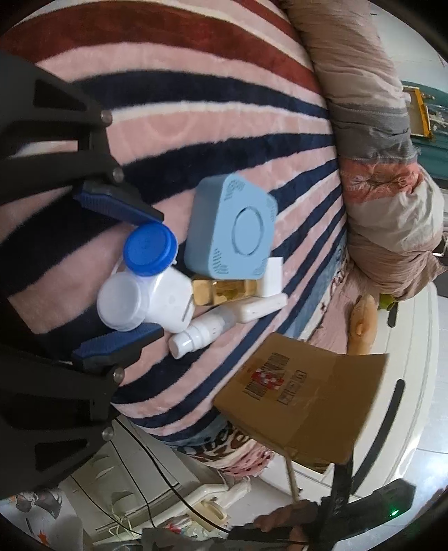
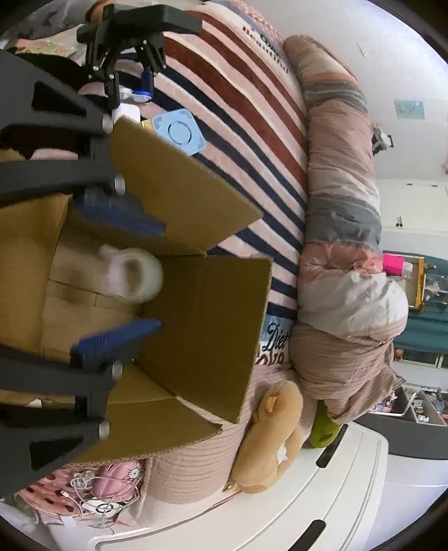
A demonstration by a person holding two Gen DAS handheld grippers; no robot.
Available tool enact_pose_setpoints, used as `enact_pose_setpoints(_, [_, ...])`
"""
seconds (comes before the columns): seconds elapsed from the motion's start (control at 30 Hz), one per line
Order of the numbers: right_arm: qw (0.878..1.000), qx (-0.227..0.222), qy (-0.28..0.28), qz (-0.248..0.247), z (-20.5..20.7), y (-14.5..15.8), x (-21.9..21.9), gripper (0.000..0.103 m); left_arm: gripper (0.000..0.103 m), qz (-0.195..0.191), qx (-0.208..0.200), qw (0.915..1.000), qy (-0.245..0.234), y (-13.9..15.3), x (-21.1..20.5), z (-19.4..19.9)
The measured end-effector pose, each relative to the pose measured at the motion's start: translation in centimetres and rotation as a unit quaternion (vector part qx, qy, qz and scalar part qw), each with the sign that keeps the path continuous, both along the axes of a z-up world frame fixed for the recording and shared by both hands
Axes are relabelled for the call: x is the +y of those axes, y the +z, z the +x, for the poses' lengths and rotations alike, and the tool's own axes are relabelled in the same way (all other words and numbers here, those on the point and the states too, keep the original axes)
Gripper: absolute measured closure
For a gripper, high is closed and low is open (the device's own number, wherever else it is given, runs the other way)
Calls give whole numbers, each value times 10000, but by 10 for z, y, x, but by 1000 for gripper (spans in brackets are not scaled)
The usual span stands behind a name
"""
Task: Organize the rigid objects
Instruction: 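Carry the blue-capped bottle into the box with the left gripper while the right gripper grasps the white earbud case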
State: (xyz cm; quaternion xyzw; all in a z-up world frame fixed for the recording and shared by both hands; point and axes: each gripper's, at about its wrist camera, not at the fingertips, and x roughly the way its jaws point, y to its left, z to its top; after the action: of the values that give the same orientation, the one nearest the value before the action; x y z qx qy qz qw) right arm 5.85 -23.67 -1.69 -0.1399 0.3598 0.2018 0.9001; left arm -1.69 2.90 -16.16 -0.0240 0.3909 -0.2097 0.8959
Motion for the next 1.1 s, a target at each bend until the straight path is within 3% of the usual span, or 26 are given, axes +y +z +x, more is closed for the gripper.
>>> enact_pose_setpoints(0.13, [9968,-254,608,458,-24,15,17,34,48,-69,-252,9995,153,27,16,-5])
enact_pose_setpoints(0.2, [9889,-228,1218,823,-40,22,32,34,48,-97,-431,9986,276,49,27,-8])
enact_pose_setpoints(0.33, [9752,-77,2036,863,-68,16,68,34,48,24,-829,9956,439,103,41,-11])
enact_pose_setpoints(0.47, [9619,435,2544,906,-82,-16,102,34,48,213,-1170,9926,227,161,28,-6])
enact_pose_setpoints(0.63, [9639,1155,2250,830,-66,-81,124,38,48,19,-1249,9909,-501,207,-18,14])
enact_pose_setpoints(0.73, [9669,1271,2091,719,-55,-109,132,52,48,114,-1086,9891,-986,219,-59,38])
enact_pose_setpoints(0.9, [9699,1279,2009,513,-44,-132,139,53,48,246,-320,9823,-1828,213,-141,96])
enact_pose_setpoints(1.1, [9715,1109,2093,4,-40,-144,152,51,48,828,560,9692,-2249,177,-220,133])
